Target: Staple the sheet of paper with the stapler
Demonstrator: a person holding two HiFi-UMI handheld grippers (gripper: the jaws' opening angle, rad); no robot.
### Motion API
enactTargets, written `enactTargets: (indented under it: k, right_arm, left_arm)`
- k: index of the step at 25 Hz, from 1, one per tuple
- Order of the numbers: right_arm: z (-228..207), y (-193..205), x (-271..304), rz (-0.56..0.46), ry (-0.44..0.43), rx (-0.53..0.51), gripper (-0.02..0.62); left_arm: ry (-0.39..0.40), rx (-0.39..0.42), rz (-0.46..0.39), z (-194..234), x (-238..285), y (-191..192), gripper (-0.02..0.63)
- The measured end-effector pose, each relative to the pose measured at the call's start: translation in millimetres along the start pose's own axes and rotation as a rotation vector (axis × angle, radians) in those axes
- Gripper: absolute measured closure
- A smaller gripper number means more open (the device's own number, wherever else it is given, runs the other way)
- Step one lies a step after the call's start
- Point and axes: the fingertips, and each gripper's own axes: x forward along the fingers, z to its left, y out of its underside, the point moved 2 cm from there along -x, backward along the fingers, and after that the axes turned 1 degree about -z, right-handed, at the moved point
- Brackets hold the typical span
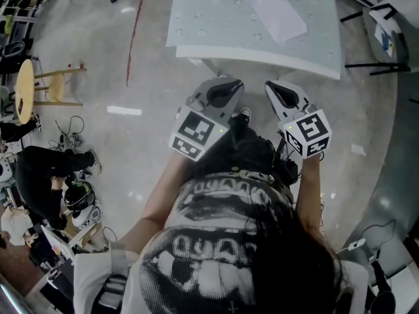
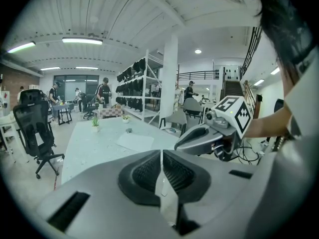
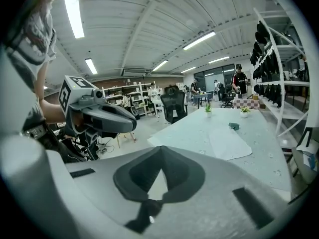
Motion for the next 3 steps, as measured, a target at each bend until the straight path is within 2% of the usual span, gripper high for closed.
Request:
enactTargets:
  k: [3]
  right_arm:
    - [4.5, 1.1, -2.1, 0.002, 0.0, 0.004, 0.6]
  left_arm:
    - [0.002, -0.001, 0.002, -2.8, -3.3, 1.1, 0.594]
